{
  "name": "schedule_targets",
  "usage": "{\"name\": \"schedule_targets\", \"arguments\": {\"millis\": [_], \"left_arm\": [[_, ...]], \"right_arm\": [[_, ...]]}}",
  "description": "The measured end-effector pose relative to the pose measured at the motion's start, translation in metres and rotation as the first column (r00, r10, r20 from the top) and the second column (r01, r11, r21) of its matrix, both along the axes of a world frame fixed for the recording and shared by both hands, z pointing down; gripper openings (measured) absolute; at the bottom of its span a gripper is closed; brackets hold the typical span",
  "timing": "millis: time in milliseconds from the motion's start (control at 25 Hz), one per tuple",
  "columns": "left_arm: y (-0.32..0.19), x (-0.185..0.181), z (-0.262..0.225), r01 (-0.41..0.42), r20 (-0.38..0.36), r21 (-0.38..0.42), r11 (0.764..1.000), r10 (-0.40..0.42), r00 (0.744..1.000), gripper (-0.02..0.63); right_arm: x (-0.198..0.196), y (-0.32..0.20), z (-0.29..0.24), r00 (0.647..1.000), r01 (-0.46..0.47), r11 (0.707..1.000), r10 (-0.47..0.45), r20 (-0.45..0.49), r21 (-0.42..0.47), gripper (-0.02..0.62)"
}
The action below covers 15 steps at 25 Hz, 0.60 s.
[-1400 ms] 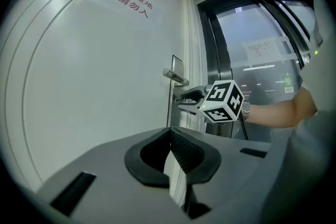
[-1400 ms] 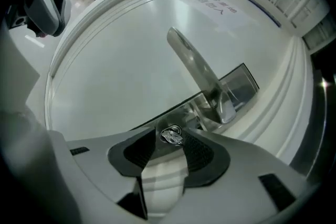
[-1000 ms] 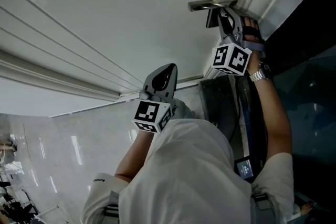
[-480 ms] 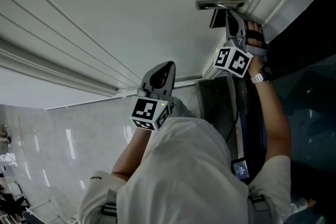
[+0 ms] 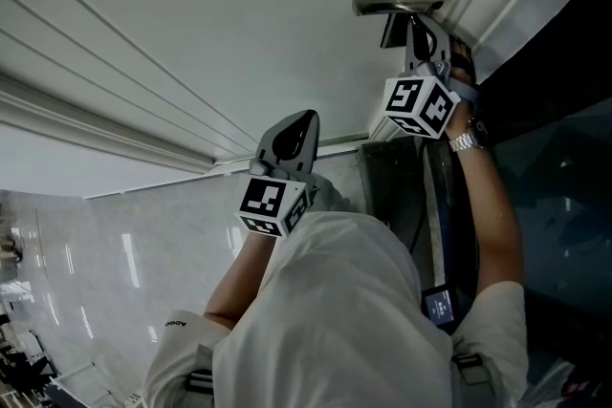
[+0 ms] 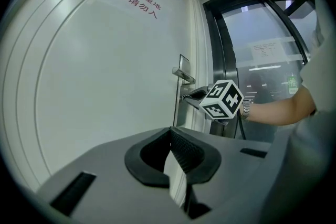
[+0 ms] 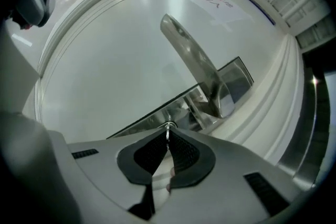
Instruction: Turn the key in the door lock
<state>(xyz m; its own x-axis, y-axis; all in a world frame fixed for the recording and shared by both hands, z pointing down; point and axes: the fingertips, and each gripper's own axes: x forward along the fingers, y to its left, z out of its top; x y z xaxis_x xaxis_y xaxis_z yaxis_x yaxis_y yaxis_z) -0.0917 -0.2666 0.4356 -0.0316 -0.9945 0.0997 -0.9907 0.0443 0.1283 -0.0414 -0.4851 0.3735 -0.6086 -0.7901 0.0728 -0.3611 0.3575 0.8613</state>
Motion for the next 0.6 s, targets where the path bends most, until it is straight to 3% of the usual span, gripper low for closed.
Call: {"name": "schedule_targets", "arguments": {"millis": [360, 600], "left_arm": [[0.0001, 0.0007, 0.0026, 0.001, 0.005, -0.008, 1.000, -0.001, 1.000, 0.009], [-0.0053, 0.0064, -0.0008, -0.017, 0.014, -0.002, 1.000, 0.017, 1.000, 0.009]], "right_arm": [[0.0017, -0.0014, -0.0042, 0.969, -0.008, 0.977, 0.060, 0.239, -0.215, 0.011], [0.0016, -0.0020, -0.0042, 0.917, 0.047, 0.931, 0.105, 0.386, -0.363, 0.011]]}}
